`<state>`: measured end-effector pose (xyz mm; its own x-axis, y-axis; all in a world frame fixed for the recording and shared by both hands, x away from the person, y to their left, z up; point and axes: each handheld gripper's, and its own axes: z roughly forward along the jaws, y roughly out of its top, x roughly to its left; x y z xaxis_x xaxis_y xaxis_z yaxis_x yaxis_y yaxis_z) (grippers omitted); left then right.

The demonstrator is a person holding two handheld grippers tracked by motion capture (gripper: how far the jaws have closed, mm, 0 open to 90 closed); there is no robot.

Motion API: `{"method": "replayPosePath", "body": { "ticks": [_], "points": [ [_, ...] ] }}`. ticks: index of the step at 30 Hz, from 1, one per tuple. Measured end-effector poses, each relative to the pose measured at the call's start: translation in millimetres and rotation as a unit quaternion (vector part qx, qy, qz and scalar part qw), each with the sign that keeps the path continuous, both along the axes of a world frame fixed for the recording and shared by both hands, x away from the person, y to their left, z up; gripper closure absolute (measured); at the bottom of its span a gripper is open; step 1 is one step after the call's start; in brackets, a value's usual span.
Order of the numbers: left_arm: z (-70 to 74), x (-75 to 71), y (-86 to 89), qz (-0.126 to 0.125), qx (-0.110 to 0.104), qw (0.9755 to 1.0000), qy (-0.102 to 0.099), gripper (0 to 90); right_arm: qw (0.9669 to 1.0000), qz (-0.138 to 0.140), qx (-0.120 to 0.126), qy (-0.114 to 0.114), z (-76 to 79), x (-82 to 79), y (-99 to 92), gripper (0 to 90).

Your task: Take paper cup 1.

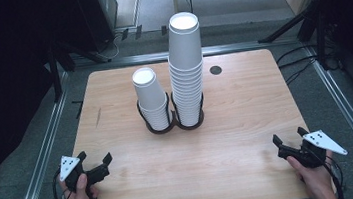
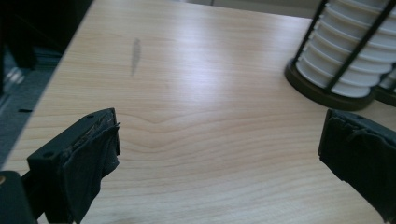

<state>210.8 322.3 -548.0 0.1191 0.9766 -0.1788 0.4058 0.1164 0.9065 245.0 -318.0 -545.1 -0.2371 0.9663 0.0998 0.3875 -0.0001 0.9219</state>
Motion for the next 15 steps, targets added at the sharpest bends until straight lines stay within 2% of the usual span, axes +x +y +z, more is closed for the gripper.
{"method": "replayPosePath", "body": {
  "ticks": [3,5,8,11,12,13,14,15],
  "points": [
    [0.5,0.5,-1.5,0.011,0.003,0.9999,-0.001,0.0,1.0,-0.002,0.007,-0.001,0.3,0.0,-1.5,8.4],
    [0.9,3.7,-6.1,0.012,0.009,0.9999,0.005,0.0,1.0,-0.004,-0.005,0.003,0.7,-0.6,0.5,8.4],
    [2.3,4.1,-9.2,0.006,0.002,1.0,0.005,0.0,0.9997,0.005,-0.025,0.001,1.2,-1.4,4.8,8.4],
    [5.3,2.5,-14.5,0.002,-0.006,1.0,0.002,0.0,0.9997,0.006,-0.024,0.0,4.6,-1.6,8.6,8.4],
    [8.1,1.4,-16.9,-0.002,-0.017,0.9999,0.001,0.0,0.9995,0.007,-0.028,-0.011,10.8,-1.8,11.4,8.4],
    [8.1,1.4,-16.9,-0.002,-0.017,0.9999,0.001,0.0,0.9995,0.007,-0.028,-0.011,10.8,-1.8,11.4,8.4],
    [12.4,-0.9,-18.3,-0.01,-0.032,0.9994,-0.008,0.0,0.9993,0.01,-0.03,-0.021,20.7,-1.7,12.7,8.4],
    [12.4,-0.9,-18.3,-0.01,-0.032,0.9994,-0.008,0.0,0.9993,0.01,-0.03,-0.021,20.7,-1.7,12.7,8.4]
  ]
}}
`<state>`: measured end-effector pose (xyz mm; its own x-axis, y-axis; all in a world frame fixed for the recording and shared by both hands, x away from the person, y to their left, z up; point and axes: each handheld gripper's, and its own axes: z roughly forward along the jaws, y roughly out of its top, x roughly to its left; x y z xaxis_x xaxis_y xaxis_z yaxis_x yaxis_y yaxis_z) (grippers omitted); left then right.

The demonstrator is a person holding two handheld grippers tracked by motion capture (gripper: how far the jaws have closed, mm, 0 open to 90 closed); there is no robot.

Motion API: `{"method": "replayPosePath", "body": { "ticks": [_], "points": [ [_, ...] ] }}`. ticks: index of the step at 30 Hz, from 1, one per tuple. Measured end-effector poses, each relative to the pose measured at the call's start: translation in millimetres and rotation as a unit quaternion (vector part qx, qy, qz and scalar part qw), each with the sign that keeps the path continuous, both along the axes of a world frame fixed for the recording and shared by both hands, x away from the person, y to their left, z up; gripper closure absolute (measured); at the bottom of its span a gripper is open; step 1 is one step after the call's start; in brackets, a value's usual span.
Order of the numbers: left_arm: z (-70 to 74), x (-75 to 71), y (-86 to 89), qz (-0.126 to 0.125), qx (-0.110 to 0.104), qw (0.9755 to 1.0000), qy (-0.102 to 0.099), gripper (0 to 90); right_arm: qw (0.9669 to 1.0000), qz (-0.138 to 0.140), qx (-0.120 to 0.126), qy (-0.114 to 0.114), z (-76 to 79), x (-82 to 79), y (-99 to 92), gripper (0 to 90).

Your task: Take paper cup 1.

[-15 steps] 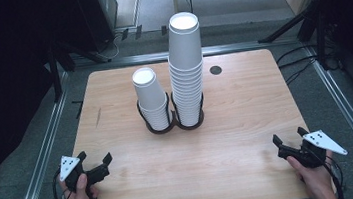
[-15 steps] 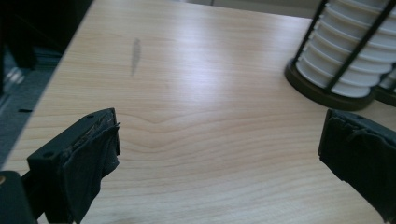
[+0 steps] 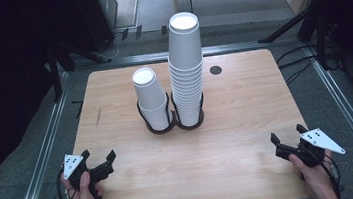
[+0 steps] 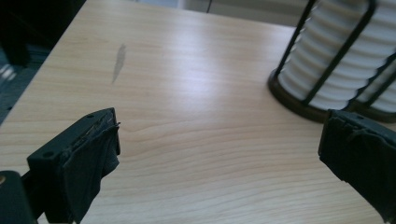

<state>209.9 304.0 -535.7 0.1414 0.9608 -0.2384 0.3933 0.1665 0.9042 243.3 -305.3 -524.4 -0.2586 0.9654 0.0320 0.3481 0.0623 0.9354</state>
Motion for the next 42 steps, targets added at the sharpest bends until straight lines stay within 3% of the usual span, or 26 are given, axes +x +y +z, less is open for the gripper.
{"method": "replayPosePath", "body": {
  "ticks": [6,8,9,10,13,15,20,24,35,39,42],
  "points": [
    [17.3,-4.7,-7.0,-0.002,-0.005,0.9997,-0.026,0.0,0.9997,-0.009,0.018,-0.011,27.4,-0.5,4.2,8.5],
    [29.8,-5.3,-10.6,-0.025,-0.035,0.9985,-0.035,0.0,0.9996,-0.009,0.026,-0.007,39.2,0.9,9.0,8.9],
    [29.8,-5.3,-10.6,-0.025,-0.035,0.9985,-0.035,0.0,0.9996,-0.009,0.026,-0.007,39.2,0.9,9.0,8.9],
    [39.2,-4.7,-16.3,-0.035,-0.03,0.9984,-0.035,0.0,0.9995,-0.002,0.031,-0.004,46.1,2.3,12.4,10.0],
    [46.8,-3.7,-23.3,-0.043,-0.026,0.9982,-0.034,0.0,0.9995,0.017,0.025,-0.009,53.1,2.2,16.9,11.6],
    [52.3,-1.0,-34.5,-0.054,-0.018,0.9978,-0.035,0.0,0.999,0.04,0.006,-0.017,63.0,1.3,25.0,11.5],
    [54.1,7.1,-52.4,-0.069,-0.01,0.9969,-0.038,0.0,0.9978,0.058,0.024,-0.021,78.2,1.0,33.8,11.2],
    [58.6,10.8,-68.9,-0.089,-0.01,0.9945,-0.055,0.0,0.9967,0.068,0.033,-0.029,89.9,0.9,41.6,11.1],
    [73.9,28.4,-110.5,-0.133,-0.008,0.9878,-0.081,0.0,0.9936,0.105,0.011,-0.041,112.0,7.6,74.2,12.1],
    [77.1,33.7,-123.6,-0.143,-0.019,0.9859,-0.084,0.0,0.9926,0.112,0.019,-0.043,118.5,11.7,83.2,11.3],
    [77.8,37.5,-131.8,-0.143,-0.017,0.9865,-0.079,0.0,0.9919,0.116,0.022,-0.046,122.9,14.2,89.6,11.0]
  ]
}}
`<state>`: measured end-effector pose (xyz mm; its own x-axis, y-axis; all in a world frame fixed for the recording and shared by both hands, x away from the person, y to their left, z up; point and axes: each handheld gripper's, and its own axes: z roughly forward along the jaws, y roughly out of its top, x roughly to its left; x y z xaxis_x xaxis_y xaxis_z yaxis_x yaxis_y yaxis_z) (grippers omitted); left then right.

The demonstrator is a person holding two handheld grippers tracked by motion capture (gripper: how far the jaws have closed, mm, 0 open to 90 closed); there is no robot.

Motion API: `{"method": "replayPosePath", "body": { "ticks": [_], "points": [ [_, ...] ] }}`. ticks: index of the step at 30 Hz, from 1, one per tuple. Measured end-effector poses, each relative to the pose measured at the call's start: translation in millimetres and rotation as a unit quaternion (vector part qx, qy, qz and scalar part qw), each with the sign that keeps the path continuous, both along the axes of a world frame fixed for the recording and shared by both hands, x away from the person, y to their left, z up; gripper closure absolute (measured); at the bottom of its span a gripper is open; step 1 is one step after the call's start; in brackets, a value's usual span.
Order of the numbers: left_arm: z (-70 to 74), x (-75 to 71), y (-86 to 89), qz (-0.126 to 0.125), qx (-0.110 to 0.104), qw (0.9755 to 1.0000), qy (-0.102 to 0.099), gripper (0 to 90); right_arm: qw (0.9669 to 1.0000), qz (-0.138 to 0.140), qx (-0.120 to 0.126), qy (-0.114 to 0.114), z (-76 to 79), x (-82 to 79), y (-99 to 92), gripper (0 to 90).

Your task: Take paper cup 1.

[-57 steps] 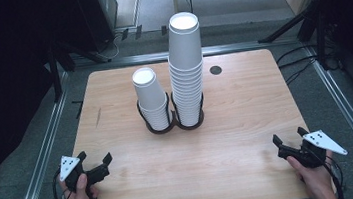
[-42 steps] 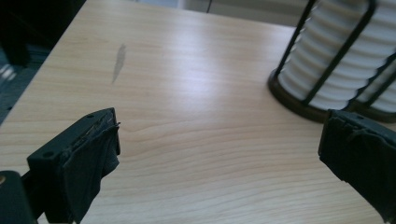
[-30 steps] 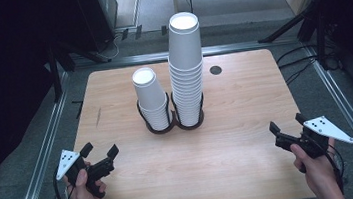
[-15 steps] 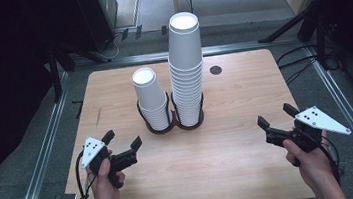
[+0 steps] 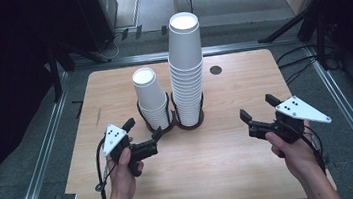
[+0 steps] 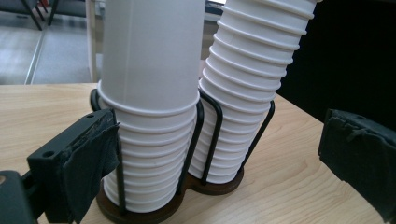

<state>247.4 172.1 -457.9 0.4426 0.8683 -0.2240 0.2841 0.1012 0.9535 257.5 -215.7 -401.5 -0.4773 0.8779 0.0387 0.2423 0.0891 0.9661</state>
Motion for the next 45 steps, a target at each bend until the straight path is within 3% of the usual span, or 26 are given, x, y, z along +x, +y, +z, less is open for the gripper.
{"method": "replayPosePath", "body": {
  "ticks": [8,16,35,40,45],
  "points": [
    [2.8,6.2,-20.7,-0.013,0.021,0.9997,0.008,0.0,1.0,0.009,-0.001,0.003,9.5,6.2,11.8,11.0],
    [5.9,12.4,-42.2,-0.025,0.032,0.9991,0.009,0.0,0.9998,0.015,0.015,0.007,25.5,12.7,22.5,11.1],
    [14.4,32.9,-81.4,-0.009,0.053,0.9985,-0.012,0.0,0.9989,0.038,0.029,-0.006,54.3,28.1,58.2,10.9],
    [18.4,38.1,-88.9,-0.003,0.056,0.9982,-0.021,0.0,0.9984,0.053,0.021,0.001,66.2,34.8,74.3,3.4],
    [20.3,43.1,-93.7,0.005,0.064,0.9977,-0.022,0.0,0.9983,0.051,0.028,-0.004,77.7,41.7,84.0,2.3]
  ]
}}
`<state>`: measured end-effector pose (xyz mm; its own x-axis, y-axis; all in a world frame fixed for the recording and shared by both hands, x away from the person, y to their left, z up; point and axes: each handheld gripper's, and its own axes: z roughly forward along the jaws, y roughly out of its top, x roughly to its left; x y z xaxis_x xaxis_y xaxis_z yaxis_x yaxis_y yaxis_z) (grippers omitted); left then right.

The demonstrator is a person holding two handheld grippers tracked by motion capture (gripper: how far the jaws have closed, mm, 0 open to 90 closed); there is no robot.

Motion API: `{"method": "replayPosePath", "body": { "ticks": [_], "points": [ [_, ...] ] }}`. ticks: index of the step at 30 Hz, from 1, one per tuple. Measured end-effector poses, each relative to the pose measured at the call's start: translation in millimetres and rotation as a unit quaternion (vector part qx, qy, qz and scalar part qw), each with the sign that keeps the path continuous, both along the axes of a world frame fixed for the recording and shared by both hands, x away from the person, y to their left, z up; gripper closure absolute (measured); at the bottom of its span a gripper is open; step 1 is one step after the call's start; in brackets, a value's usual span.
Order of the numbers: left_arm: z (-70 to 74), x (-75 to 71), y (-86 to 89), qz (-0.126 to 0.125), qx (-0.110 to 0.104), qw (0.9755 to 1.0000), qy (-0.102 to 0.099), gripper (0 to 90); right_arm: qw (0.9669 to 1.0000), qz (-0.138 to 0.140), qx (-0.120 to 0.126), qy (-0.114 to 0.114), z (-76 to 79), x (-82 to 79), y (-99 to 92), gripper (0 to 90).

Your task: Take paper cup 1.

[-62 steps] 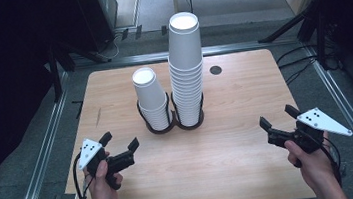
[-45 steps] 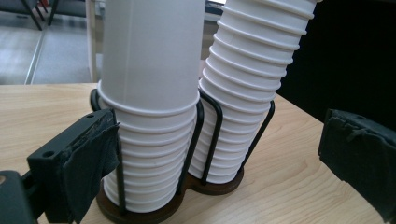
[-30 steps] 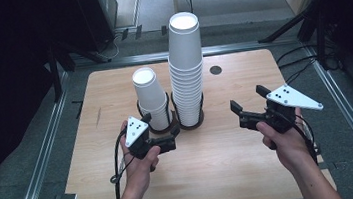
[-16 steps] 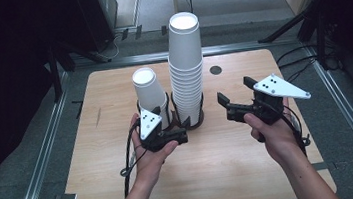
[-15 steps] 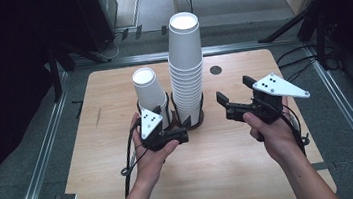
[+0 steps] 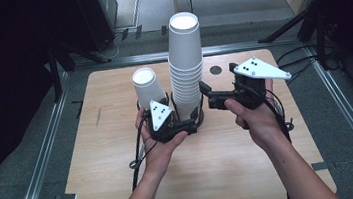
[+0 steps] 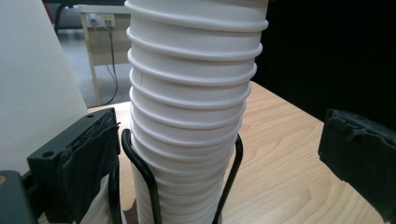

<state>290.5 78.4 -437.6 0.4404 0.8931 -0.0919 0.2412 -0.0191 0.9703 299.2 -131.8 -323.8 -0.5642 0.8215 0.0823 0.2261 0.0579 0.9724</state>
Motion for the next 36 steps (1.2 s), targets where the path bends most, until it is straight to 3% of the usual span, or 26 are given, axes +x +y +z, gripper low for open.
{"method": "replayPosePath", "body": {
  "ticks": [6,18,27,31,36],
  "points": [
    [-3.0,7.3,-5.1,0.012,0.01,0.9999,-0.003,0.0,0.9999,-0.005,0.016,-0.002,10.3,9.1,12.6,0.7],
    [-2.9,22.4,-18.2,0.031,0.026,0.9992,0.0,0.0,0.9997,-0.011,0.018,-0.014,27.1,25.7,36.7,0.7],
    [-4.3,32.9,-22.8,0.053,0.027,0.9982,0.004,0.0,0.9997,-0.022,0.012,0.001,21.4,47.2,53.5,0.7],
    [-6.5,37.9,-25.0,0.062,0.02,0.9979,-0.001,0.0,0.9993,-0.023,0.029,-0.001,20.1,57.2,59.2,0.5],
    [-7.8,42.9,-31.4,0.068,0.025,0.9974,0.0,0.0,0.9995,-0.023,0.017,0.009,15.0,65.6,69.2,0.4]
  ]
}}
